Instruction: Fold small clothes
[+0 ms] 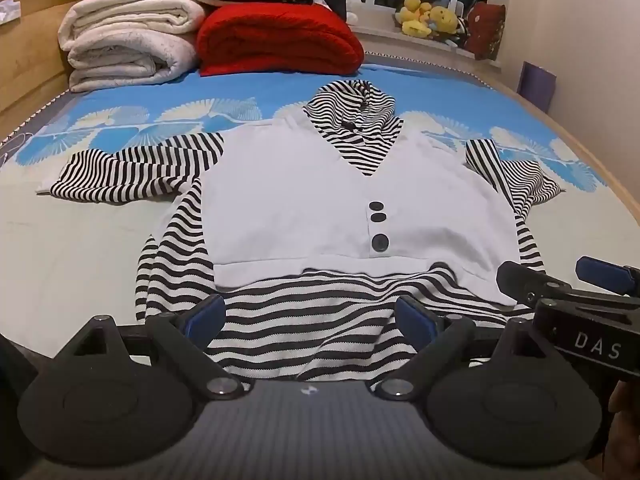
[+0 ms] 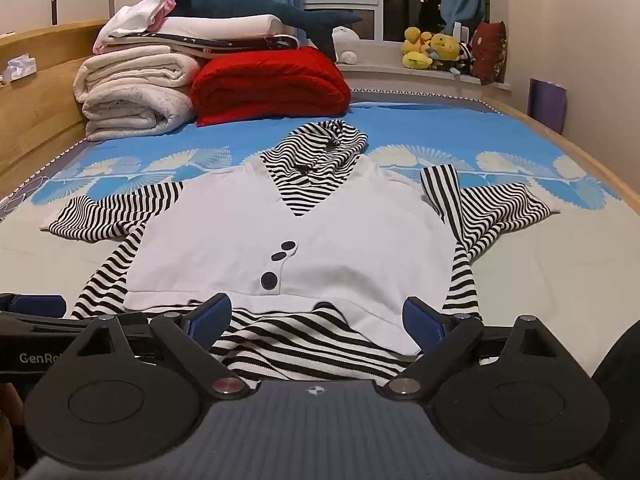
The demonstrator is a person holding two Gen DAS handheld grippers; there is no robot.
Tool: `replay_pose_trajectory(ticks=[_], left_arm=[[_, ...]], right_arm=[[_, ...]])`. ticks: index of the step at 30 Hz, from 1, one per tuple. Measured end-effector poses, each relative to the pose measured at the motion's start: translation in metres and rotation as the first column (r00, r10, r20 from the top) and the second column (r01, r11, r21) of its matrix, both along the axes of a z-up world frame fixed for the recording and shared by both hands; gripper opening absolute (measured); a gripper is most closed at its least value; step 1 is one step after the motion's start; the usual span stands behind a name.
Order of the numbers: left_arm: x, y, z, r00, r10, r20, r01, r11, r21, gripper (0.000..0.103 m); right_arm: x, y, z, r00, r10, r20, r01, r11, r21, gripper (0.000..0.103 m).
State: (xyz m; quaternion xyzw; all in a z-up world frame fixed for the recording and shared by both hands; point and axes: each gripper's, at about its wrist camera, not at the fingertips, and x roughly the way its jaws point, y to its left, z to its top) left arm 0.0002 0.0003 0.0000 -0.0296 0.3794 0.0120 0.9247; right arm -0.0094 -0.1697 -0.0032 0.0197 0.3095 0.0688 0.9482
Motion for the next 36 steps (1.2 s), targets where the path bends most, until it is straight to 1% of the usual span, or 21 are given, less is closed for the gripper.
replay_pose_trajectory(ticks=[9,13,14,20,30,33,36], left_arm=[[0.0010,-0.0014,-0.0020,1.000,0.006,-0.008,-0.006,1.000,-0.011,0.094],[-0.0009,-0.0053,-0.0025,1.000,0.003,-0.010,-0.003,1.000,-0.010,0.094],[0.0014,-0.0011,-0.0017,1.000,0.004,-0.010,-0.004,1.000,-0.018,0.094],[0.0013,-0.0031,-0.0027,1.000,0.002,-0.013,-0.002,1.000,-0.014,0.094],[0.0018,-0.0040,-0.0064,1.000,-0.005,-0.019,0.005,1.000,0.004,0.094],[0.0022,-0.0059,-0.0076,1.000,-0.010,-0.023,0.010,1.000,0.021,0.094],[0.0034,-0.0066,-0.0082,1.000,-0.007,-0.026,0.008,0.999,0.039,0.094]], right_arm=[[0.0005,0.0000,-0.0009,1.000,-0.001,0.003,0.001,1.000,-0.009,0.093],[-0.0033,-0.0075,0.0021,1.000,-0.005,0.005,0.005,1.000,-0.010,0.093],[-0.0050,-0.0013,-0.0016,1.000,-0.006,0.003,0.006,1.000,-0.009,0.093],[-0.0004,-0.0026,-0.0009,1.000,-0.010,-0.009,0.010,1.000,-0.009,0.093],[-0.0002,-0.0035,-0.0004,1.000,-0.012,-0.008,0.012,1.000,-0.005,0.093],[-0.0005,-0.0035,-0.0003,1.000,-0.015,-0.009,0.015,1.000,0.000,0.093],[0.0006,-0.0035,-0.0018,1.000,-0.017,0.018,0.017,1.000,0.008,0.093]])
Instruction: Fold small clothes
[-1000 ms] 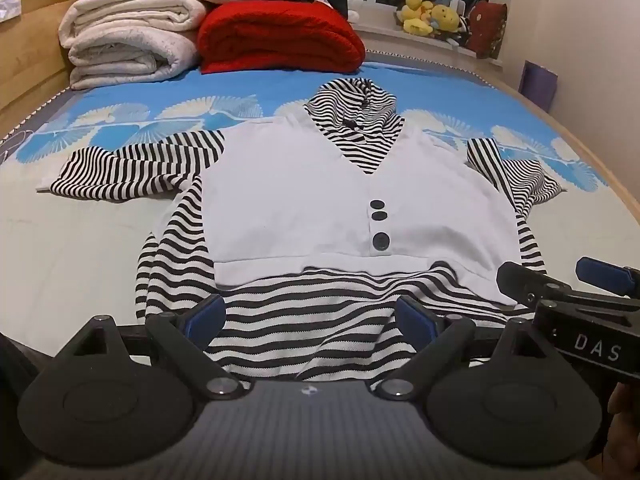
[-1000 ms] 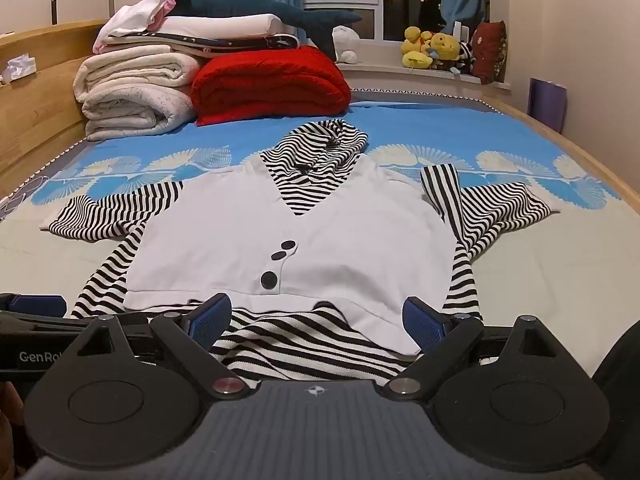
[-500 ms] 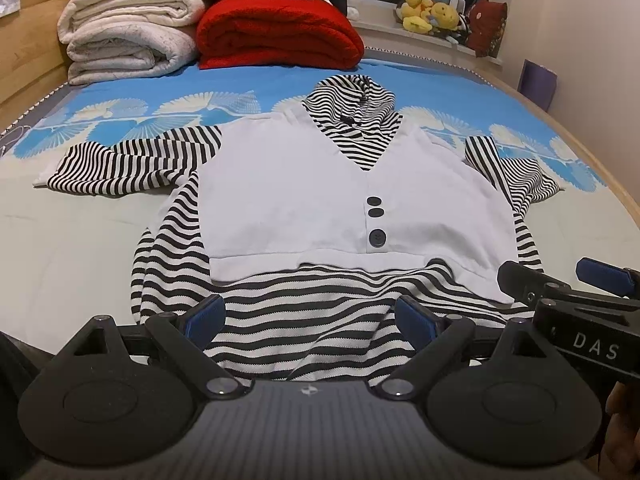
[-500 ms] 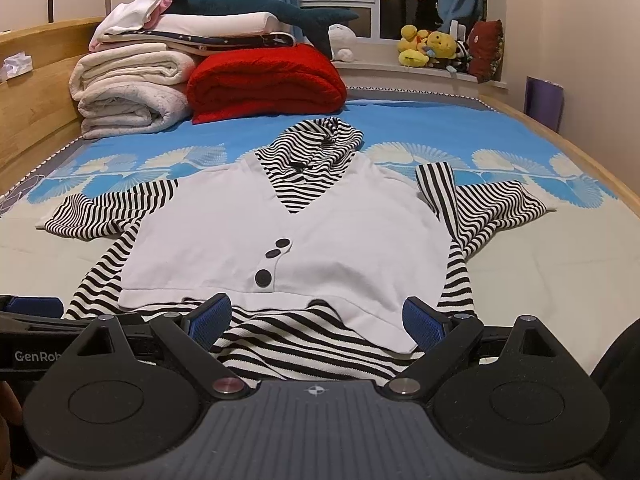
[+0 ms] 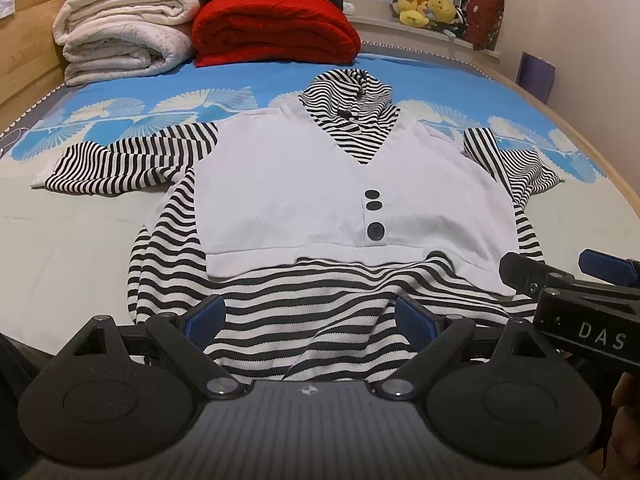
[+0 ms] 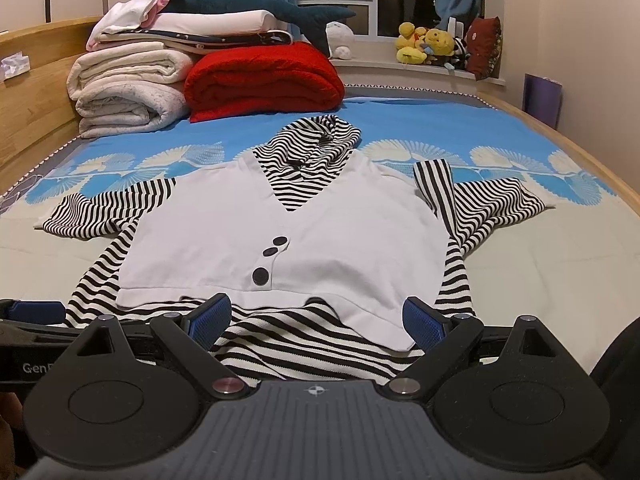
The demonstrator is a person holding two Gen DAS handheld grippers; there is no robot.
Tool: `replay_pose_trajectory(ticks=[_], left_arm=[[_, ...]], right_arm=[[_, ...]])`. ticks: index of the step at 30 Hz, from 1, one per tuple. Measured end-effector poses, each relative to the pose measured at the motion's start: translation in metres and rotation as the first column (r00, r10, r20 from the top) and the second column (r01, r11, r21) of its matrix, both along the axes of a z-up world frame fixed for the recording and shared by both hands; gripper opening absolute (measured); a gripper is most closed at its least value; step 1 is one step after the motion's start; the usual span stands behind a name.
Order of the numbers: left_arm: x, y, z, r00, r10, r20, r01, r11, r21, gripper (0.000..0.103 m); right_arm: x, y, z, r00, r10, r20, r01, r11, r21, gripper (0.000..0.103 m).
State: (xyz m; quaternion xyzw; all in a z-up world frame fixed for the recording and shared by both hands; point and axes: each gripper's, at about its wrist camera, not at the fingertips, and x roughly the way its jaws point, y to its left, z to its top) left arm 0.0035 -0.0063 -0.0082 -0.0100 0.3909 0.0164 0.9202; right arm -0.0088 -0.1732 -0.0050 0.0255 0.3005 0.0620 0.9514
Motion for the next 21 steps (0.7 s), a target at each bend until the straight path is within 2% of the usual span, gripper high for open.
replay_pose_trajectory(ticks=[9,15,21], left_arm=[[0.0005,0.0045,0.0012,1.000,0.010,-0.006,-0.010,1.000,0.025,0.094],[0.0001,0.0048,0.0023,1.000,0.009,-0.004,-0.009,1.000,0.002,0.094],[0.0003,0.0042,0.0022,1.000,0.010,-0.013,-0.010,1.000,0.005,0.094]], right_arm=[[0.0002,0.0041,-0.0015,1.000,0.010,0.009,-0.010,1.000,-0.011,0.093],[-0.0010,0.0032,-0.0013,1.000,0.007,0.024,-0.006,1.000,-0.016,0.093],[-0.0001,0.0019,-0.0022,1.000,0.004,-0.008,-0.004,1.000,-0.005,0.093]])
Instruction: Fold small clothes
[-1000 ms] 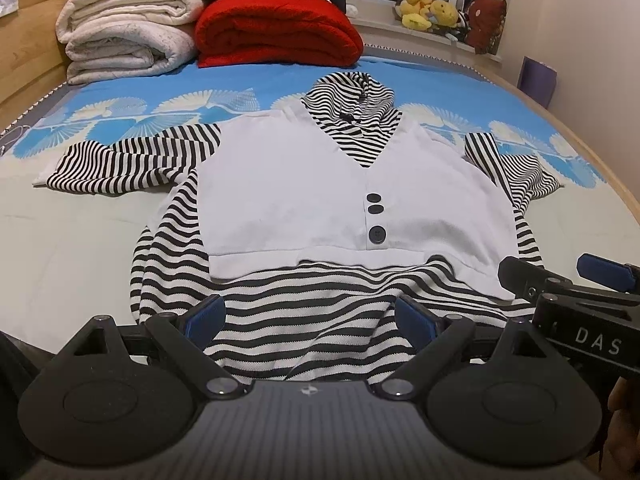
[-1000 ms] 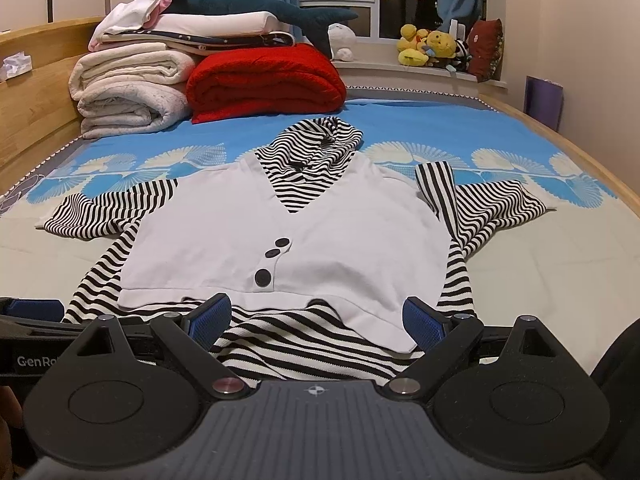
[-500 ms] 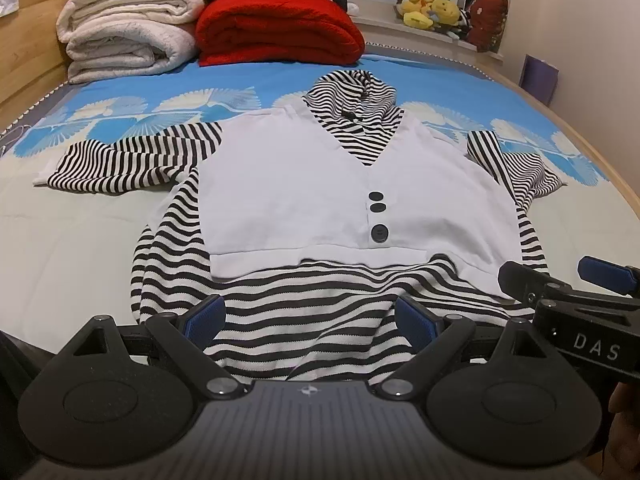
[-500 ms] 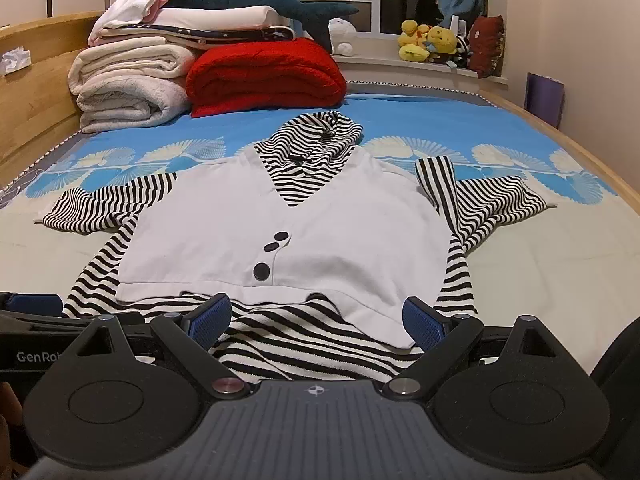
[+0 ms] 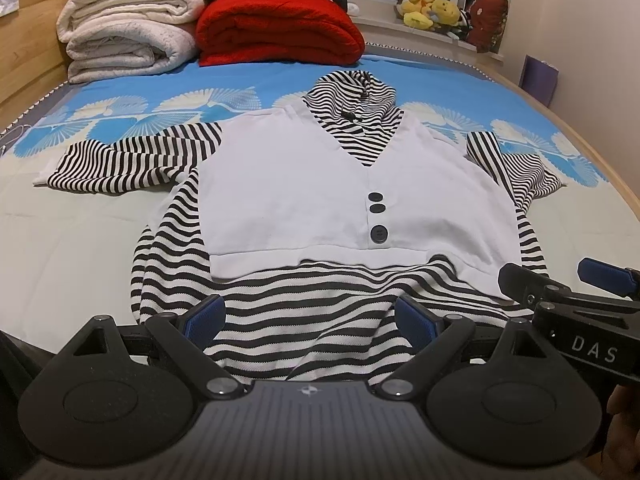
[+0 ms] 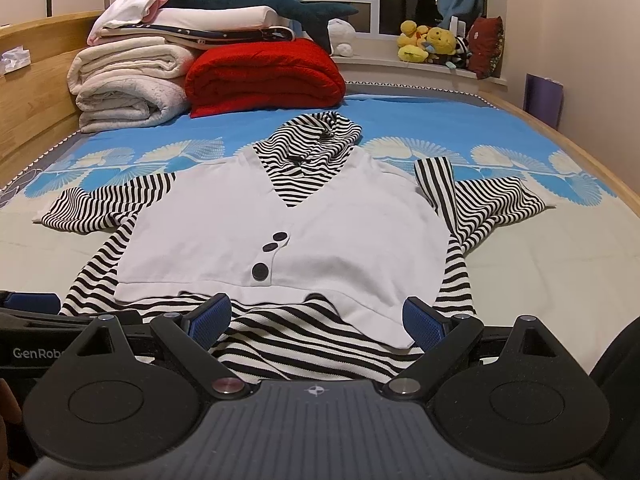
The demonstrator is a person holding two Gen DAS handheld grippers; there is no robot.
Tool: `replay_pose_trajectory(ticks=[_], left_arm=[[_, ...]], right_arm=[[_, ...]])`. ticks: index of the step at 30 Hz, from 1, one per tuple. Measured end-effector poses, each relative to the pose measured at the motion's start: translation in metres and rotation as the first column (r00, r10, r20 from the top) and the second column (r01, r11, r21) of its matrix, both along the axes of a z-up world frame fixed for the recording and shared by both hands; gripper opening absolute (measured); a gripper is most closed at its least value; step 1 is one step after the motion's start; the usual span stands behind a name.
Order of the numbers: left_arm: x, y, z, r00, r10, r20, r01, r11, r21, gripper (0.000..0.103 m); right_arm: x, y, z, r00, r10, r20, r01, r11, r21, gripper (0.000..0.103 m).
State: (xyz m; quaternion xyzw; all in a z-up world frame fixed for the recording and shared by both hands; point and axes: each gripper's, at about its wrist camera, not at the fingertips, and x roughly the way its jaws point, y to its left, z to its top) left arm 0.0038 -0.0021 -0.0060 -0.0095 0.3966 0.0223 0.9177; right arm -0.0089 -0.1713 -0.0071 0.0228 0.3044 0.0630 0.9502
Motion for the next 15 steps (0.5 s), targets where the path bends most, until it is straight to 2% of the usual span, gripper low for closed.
replay_pose_trajectory(ticks=[9,15], left_arm=[[-0.0006,-0.0001,0.0004,1.000,-0.002,0.013,0.002,1.000,-0.006,0.094],[-0.0024,-0.0019,0.0069,0.999,0.005,0.039,-0.005,1.000,0.011,0.094]], right_arm=[[0.0003,-0.0005,0.0006,1.000,-0.002,0.006,0.002,1.000,-0.005,0.093],[-0.0027,-0.0017,0.0060,0.998,-0.014,0.060,0.015,1.000,-0.014,0.093]])
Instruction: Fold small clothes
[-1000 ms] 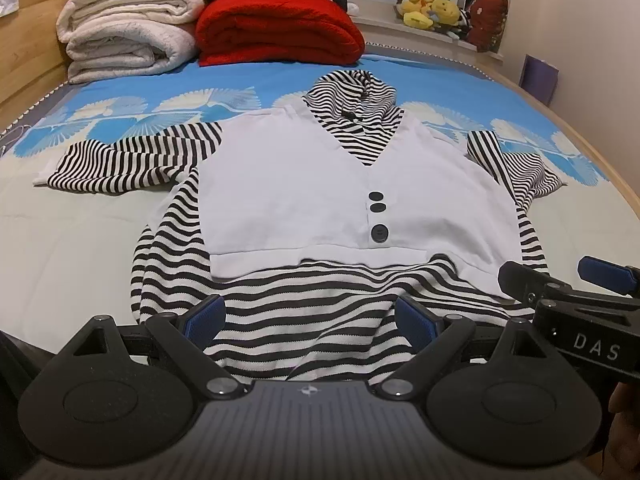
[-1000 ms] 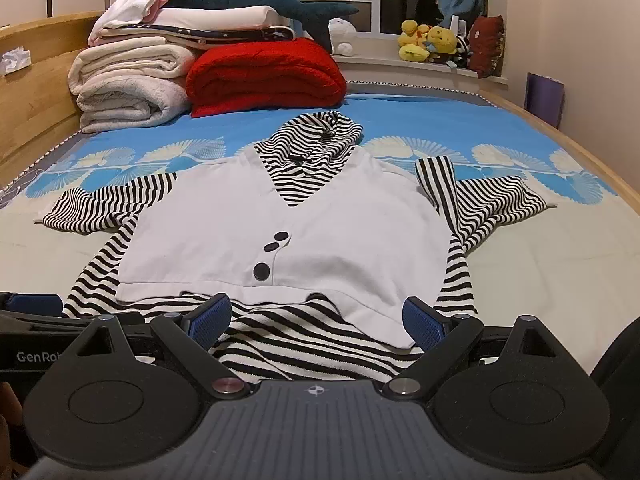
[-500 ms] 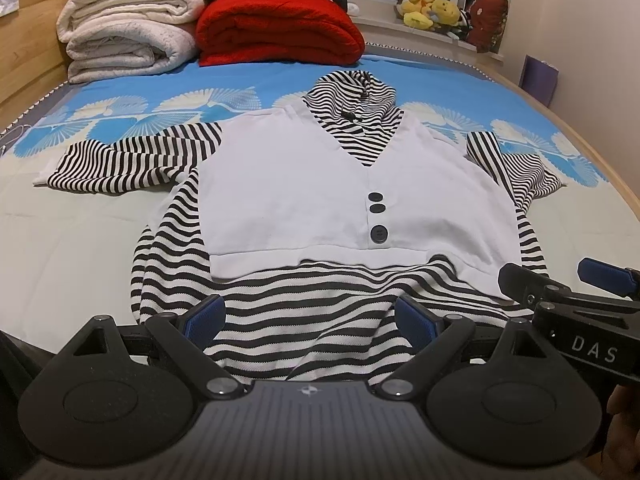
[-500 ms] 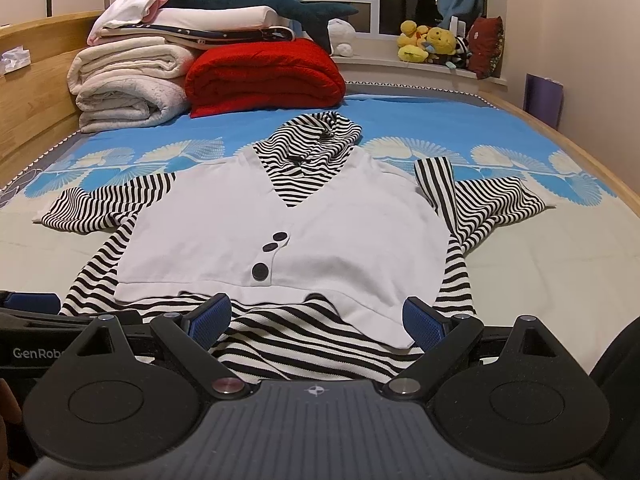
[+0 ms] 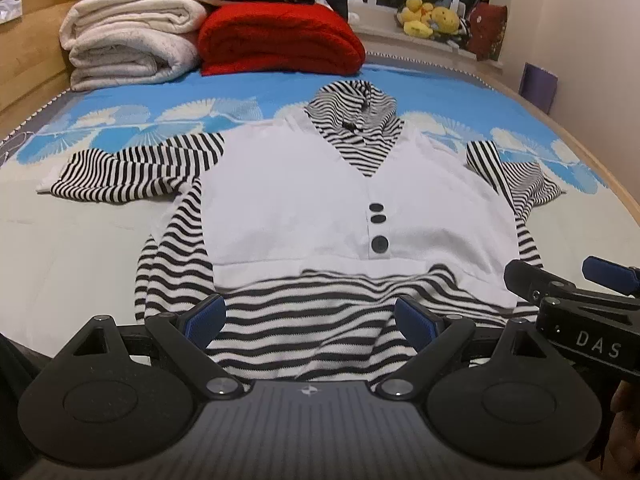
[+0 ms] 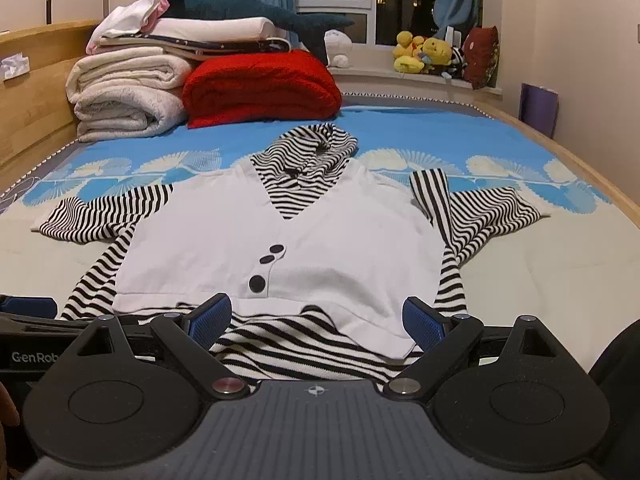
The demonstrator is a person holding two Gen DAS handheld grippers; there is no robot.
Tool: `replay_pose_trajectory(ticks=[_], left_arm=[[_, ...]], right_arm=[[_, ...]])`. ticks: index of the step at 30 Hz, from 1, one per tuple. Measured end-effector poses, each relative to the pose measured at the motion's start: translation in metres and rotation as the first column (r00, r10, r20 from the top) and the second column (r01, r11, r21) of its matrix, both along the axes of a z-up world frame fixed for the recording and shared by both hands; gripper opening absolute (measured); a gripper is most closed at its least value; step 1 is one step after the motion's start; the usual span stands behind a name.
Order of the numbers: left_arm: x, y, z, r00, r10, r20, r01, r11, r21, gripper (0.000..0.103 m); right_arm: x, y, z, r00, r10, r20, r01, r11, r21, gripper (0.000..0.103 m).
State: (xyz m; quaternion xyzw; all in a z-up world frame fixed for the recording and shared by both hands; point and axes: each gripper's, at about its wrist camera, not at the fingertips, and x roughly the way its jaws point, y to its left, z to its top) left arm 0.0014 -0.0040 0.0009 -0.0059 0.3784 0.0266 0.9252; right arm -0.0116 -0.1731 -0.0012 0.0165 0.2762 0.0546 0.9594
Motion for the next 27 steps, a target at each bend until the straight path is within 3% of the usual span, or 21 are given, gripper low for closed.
replay_pose_trajectory(ticks=[4,10,15,19,27], left_arm=[[-0.001,0.003,0.004,0.999,0.018,0.028,-0.017,1.000,-0.004,0.093],[-0.002,0.008,0.007,0.998,0.023,0.051,-0.022,1.000,-0.020,0.082],[-0.002,0.010,0.009,0.999,0.018,0.051,-0.017,0.999,-0.031,0.068],[-0.004,0.008,0.011,0.998,0.008,0.056,-0.007,1.000,-0.019,0.064],[-0.008,0.003,0.014,0.997,-0.027,0.074,0.026,1.000,0.014,0.042]], right_arm=[[-0.001,-0.002,0.002,1.000,-0.008,0.006,0.008,1.000,0.008,0.090],[-0.003,-0.002,0.005,1.000,-0.026,0.015,0.026,0.999,-0.027,0.083],[-0.004,-0.006,0.007,0.999,-0.040,0.032,0.040,0.999,-0.003,0.078],[-0.005,-0.011,0.011,0.998,-0.037,0.041,0.035,0.999,0.037,0.078],[-0.007,-0.015,0.018,0.997,-0.046,0.054,0.045,0.999,0.015,0.078]])
